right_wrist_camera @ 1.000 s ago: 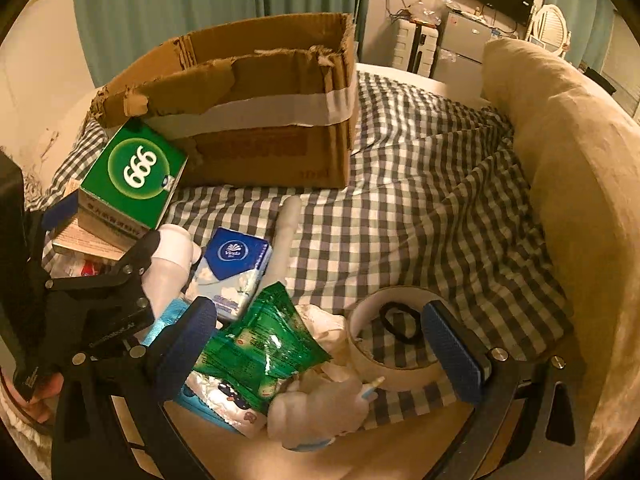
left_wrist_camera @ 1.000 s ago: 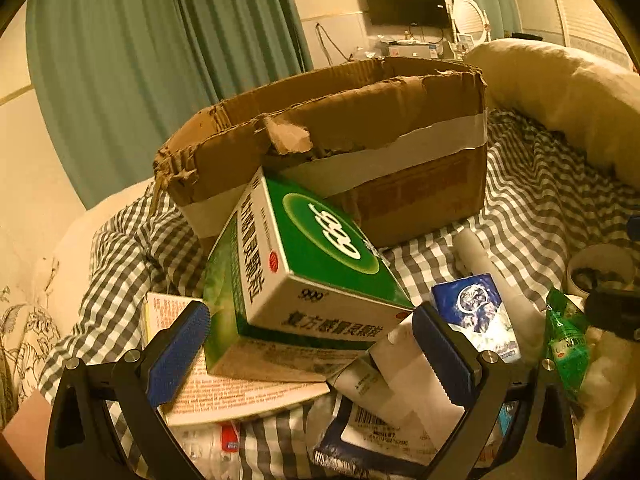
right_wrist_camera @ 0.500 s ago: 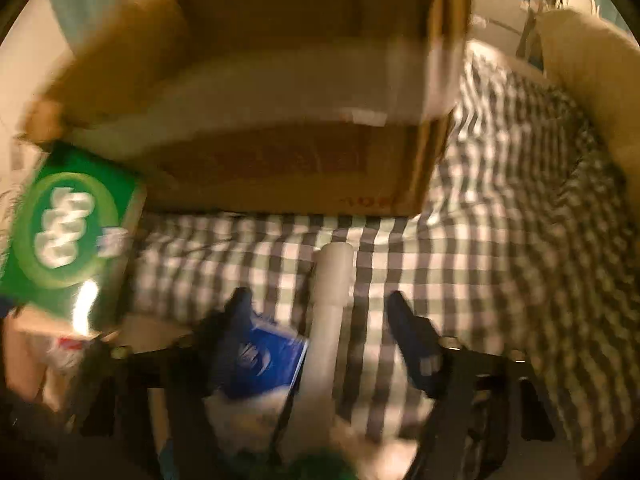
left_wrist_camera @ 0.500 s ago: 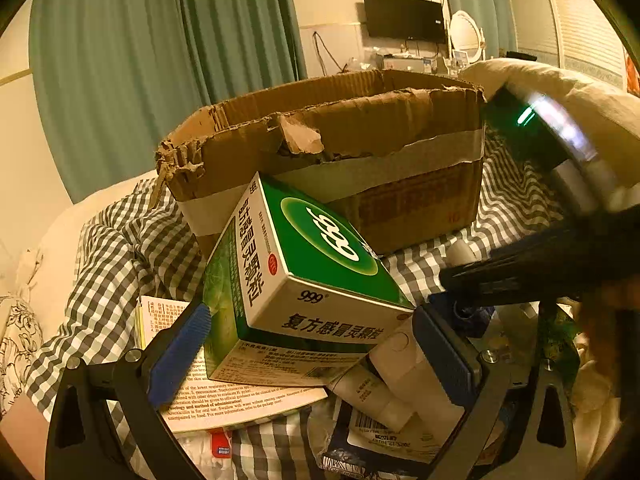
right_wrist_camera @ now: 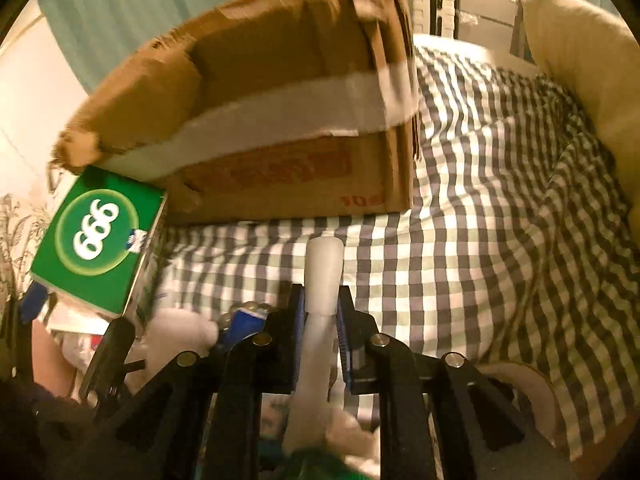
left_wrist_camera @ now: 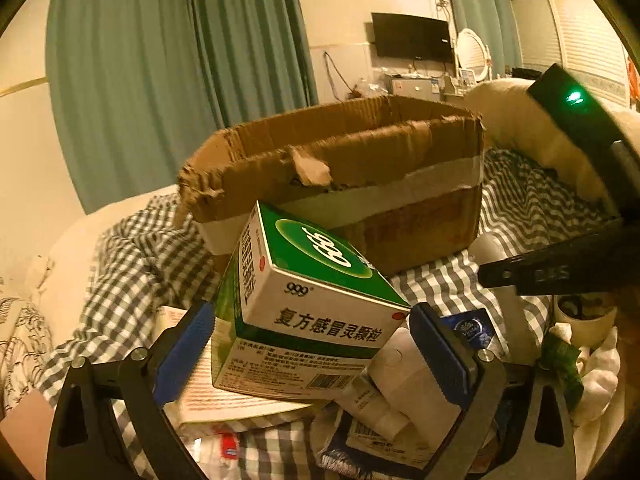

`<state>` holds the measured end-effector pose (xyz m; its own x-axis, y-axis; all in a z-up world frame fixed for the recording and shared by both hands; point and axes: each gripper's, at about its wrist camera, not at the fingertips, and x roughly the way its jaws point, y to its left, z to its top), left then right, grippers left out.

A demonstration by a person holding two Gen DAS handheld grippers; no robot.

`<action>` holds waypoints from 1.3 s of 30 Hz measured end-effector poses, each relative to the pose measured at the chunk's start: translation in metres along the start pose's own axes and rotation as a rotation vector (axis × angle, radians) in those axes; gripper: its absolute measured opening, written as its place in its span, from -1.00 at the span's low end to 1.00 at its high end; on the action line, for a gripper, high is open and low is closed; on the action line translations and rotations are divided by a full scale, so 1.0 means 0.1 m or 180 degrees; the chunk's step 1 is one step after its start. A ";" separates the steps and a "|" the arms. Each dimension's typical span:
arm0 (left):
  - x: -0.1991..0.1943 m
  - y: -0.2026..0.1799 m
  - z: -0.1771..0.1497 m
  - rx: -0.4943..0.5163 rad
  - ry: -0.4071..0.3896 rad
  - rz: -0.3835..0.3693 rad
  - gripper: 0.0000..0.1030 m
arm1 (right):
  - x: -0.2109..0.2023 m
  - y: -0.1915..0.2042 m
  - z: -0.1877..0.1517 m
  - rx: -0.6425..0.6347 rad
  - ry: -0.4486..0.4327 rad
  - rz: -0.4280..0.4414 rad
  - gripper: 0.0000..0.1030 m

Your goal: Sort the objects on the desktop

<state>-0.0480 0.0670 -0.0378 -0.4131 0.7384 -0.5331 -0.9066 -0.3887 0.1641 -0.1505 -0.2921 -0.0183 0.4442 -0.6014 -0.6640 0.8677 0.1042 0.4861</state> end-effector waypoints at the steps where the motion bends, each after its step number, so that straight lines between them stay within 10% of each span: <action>1: -0.02 0.01 0.00 -0.0010 -0.0003 0.0020 0.93 | -0.06 0.01 -0.01 -0.0020 -0.0030 -0.0006 -0.71; 12: 0.15 0.16 -0.02 -0.0102 0.0092 -0.0040 1.00 | -0.30 0.18 -0.14 -0.0074 -0.0190 0.0056 -0.70; 27: -0.36 0.22 0.11 0.0090 -0.0439 -0.0351 0.85 | -0.40 0.27 -0.20 -0.0055 -0.0291 0.0104 -0.69; 29: -0.44 0.22 0.12 0.0138 -0.0484 -0.0431 0.01 | -0.45 0.29 -0.22 -0.0069 -0.0317 0.0104 -0.69; 30: -0.43 0.21 0.15 0.0182 -0.0415 -0.0428 -0.04 | -0.47 0.29 -0.23 -0.0077 -0.0332 0.0104 -0.69; 34: -0.34 0.23 0.10 0.0164 -0.0226 -0.0553 -0.01 | -0.54 0.30 -0.28 -0.0062 -0.0370 0.0135 -0.69; 39: -0.27 0.32 0.01 0.0052 -0.0105 -0.0558 0.90 | -0.59 0.27 -0.35 -0.0030 -0.0394 0.0126 -0.66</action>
<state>-0.0657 0.0356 -0.0178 -0.2508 0.8119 -0.5271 -0.9662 -0.2436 0.0844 -0.1454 -0.2258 0.0144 0.4477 -0.6898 -0.5690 0.8524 0.1369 0.5047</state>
